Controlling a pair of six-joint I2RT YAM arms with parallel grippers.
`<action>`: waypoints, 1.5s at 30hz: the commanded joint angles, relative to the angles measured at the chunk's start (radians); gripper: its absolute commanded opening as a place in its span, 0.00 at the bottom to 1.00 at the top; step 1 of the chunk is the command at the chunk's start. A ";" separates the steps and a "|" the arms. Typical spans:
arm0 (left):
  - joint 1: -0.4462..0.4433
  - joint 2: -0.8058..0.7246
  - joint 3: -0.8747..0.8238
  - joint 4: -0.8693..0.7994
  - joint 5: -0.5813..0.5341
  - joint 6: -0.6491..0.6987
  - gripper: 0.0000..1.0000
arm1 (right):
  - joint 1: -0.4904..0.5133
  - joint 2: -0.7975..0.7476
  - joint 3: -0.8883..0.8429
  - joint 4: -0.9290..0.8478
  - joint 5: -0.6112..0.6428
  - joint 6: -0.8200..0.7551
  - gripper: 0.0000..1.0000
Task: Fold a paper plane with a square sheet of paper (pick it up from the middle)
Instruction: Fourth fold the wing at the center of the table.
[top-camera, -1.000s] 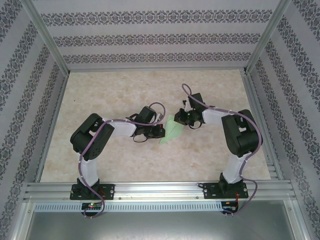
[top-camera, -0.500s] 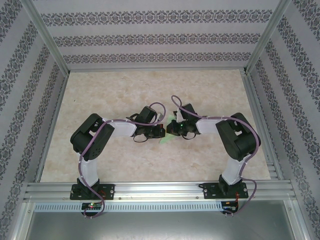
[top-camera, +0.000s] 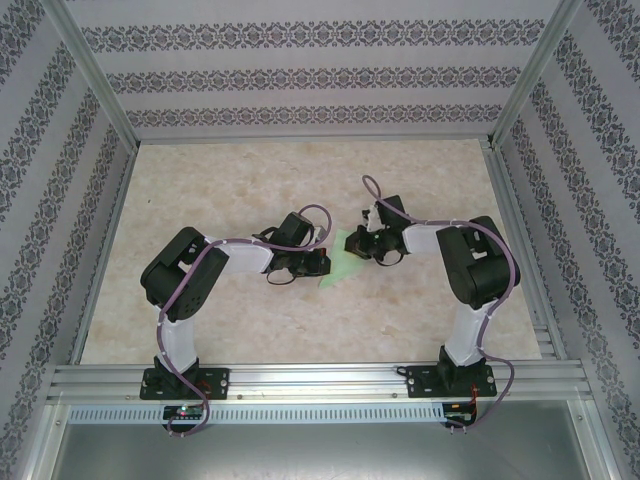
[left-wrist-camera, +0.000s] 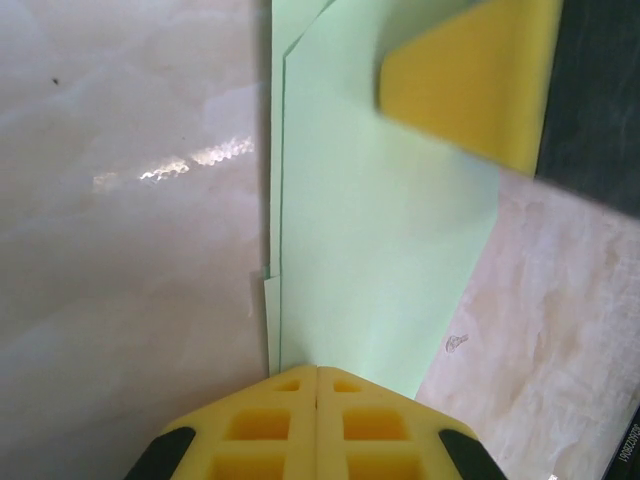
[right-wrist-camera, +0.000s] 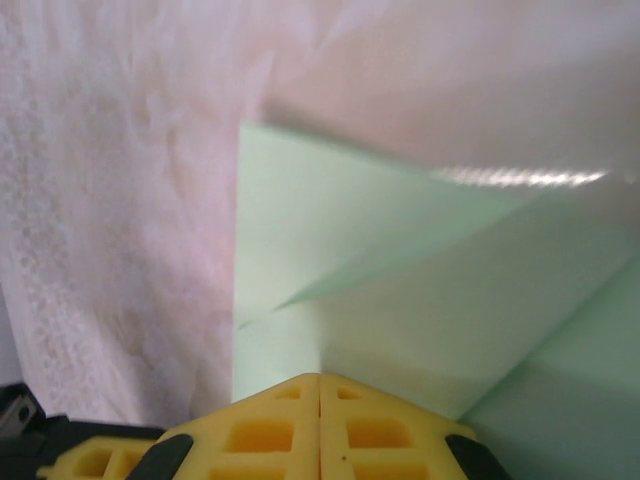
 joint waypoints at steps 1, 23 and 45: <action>-0.014 0.061 -0.060 -0.240 -0.081 0.012 0.00 | -0.056 0.039 0.044 0.010 0.120 -0.032 0.07; -0.013 0.061 -0.043 -0.251 -0.082 0.013 0.00 | -0.163 -0.041 0.111 -0.049 0.084 -0.052 0.09; -0.012 0.038 -0.028 -0.231 -0.068 0.024 0.00 | 0.140 -0.018 -0.052 0.074 0.070 0.114 0.08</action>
